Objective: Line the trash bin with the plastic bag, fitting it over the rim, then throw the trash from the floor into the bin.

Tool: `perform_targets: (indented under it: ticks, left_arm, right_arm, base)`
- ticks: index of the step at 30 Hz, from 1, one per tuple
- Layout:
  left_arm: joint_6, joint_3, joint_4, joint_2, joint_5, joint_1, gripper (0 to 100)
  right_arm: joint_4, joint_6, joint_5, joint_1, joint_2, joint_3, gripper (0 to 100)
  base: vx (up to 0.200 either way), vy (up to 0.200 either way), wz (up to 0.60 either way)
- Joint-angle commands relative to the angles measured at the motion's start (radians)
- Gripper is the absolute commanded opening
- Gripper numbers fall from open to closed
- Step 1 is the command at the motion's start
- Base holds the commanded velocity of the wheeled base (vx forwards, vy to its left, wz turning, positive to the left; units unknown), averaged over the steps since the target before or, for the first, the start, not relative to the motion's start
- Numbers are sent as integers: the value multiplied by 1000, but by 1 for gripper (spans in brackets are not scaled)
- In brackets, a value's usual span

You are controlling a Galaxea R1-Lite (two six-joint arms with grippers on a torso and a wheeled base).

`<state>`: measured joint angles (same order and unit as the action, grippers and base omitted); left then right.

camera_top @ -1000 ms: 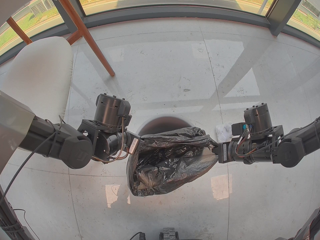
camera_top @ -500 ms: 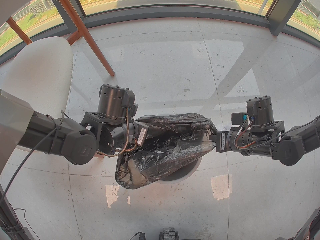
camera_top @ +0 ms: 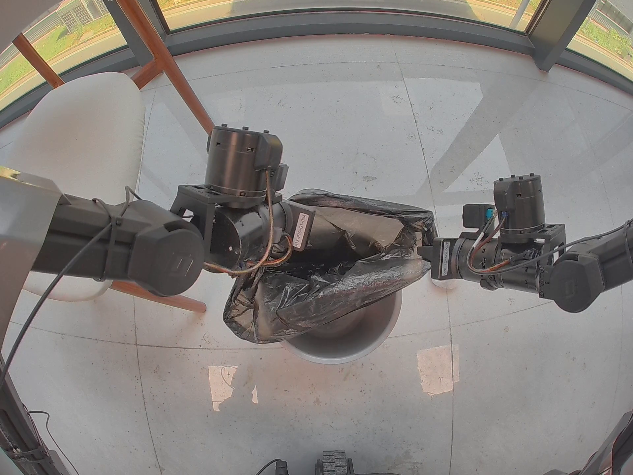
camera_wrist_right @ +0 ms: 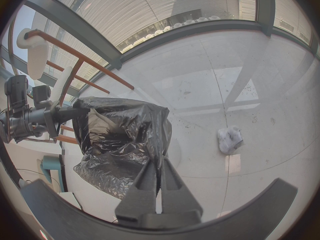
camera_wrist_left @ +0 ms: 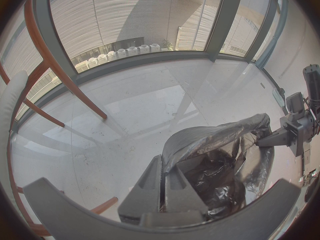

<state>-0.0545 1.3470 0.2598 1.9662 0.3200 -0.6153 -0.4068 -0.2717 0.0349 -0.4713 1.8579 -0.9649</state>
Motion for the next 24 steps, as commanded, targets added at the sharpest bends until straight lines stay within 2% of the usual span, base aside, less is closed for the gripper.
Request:
perform_targets:
  ticks: [1,9,10,14,21,24]
  left_arm:
    - [36,106,-96,30,1,-11,0]
    - [70,188,-155,77,-1,-14,0]
    - [70,193,-155,82,-1,-14,0]
    - [70,193,-159,92,-2,-14,0]
    - [71,187,-155,115,-2,-12,0]
    - [71,188,-155,115,-2,-12,0]
  right_arm:
    - [0,6,7,42,24,-48,0]
    - [14,45,16,92,37,-61,0]
    - [14,52,23,99,38,-61,100]
    - [11,39,30,94,32,-55,100]
    - [115,-219,20,-56,-63,3,100]
    - [118,-310,13,-138,-63,26,100]
  base:
    - [0,0,0]
    - [0,0,0]
    - [0,0,0]
    - [0,0,0]
    - [0,0,0]
    - [0,0,0]
